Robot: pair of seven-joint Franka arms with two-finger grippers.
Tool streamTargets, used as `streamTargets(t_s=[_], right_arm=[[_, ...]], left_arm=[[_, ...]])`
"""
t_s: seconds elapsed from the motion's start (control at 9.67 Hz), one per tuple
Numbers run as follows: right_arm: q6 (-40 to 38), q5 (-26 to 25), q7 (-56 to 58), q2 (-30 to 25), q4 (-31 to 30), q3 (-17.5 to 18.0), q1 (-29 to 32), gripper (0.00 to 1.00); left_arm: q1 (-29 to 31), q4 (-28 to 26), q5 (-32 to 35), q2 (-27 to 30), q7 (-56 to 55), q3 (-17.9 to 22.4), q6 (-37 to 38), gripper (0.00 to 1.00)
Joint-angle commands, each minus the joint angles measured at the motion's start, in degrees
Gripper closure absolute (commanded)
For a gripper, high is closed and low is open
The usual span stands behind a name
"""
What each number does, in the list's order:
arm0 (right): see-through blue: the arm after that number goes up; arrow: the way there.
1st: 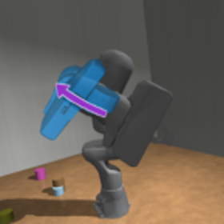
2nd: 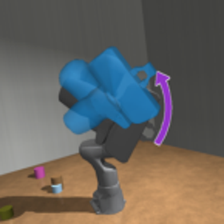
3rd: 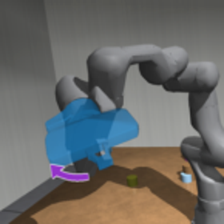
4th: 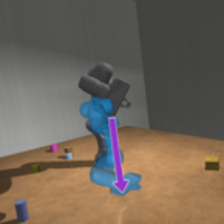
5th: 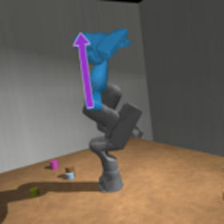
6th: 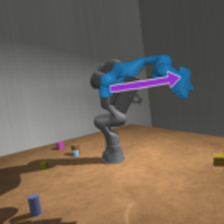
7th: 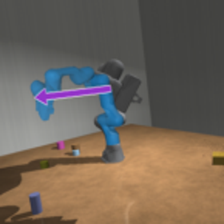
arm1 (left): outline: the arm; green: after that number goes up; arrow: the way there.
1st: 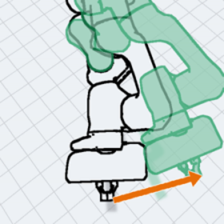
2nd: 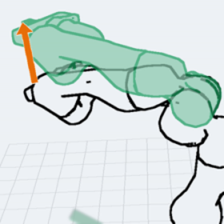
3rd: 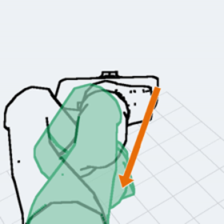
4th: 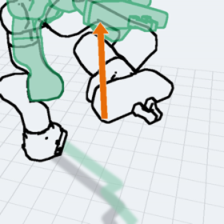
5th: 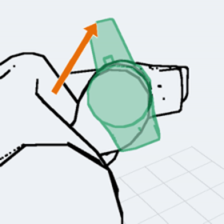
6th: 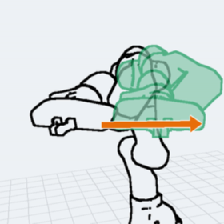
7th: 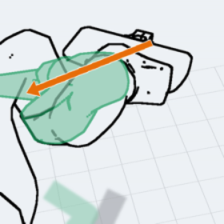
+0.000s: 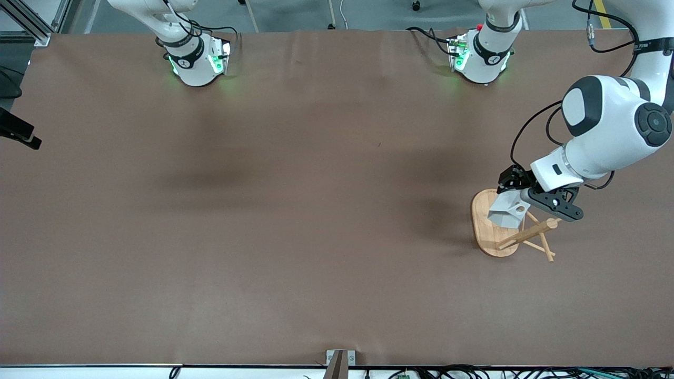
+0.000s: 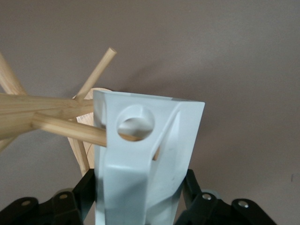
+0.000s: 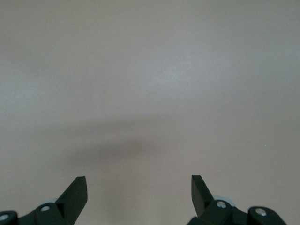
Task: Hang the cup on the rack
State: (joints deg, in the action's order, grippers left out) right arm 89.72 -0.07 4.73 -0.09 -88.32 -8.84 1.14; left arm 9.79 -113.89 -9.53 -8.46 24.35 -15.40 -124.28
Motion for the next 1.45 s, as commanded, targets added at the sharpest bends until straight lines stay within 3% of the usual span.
streamTargets(t_s=[0.0,0.62,0.83,0.93,1.03,1.34], right_arm=[[0.3,-1.2,-1.1,-1.7,-0.5,-0.7,-1.0,0.02],[0.2,-1.1,-1.1,-0.9,1.3,-0.7,-1.1,0.01],[0.4,-1.1,-1.1,-0.9,1.3,-0.7,-1.2,0.01],[0.4,-1.1,-1.1,-0.9,1.3,-0.7,-1.2,0.01],[0.3,-1.1,-1.1,-0.9,1.3,-0.7,-1.2,0.01],[0.3,-1.1,-1.1,-0.9,1.3,-0.6,-1.3,0.01]], left_arm=[[-0.8,0.3,-0.6,-1.8,1.2,0.9,-0.6,1.00],[-0.9,1.6,-0.6,-4.5,2.0,2.2,-2.0,0.96],[-0.9,1.7,-0.8,-4.7,1.8,2.5,-2.0,0.73],[-0.9,1.7,-0.8,-4.7,1.8,2.6,-2.1,0.47],[-0.9,2.0,-0.9,-4.7,1.6,2.6,-2.1,0.00],[-1.3,2.1,-0.9,-3.9,0.6,2.7,-2.1,0.00]])
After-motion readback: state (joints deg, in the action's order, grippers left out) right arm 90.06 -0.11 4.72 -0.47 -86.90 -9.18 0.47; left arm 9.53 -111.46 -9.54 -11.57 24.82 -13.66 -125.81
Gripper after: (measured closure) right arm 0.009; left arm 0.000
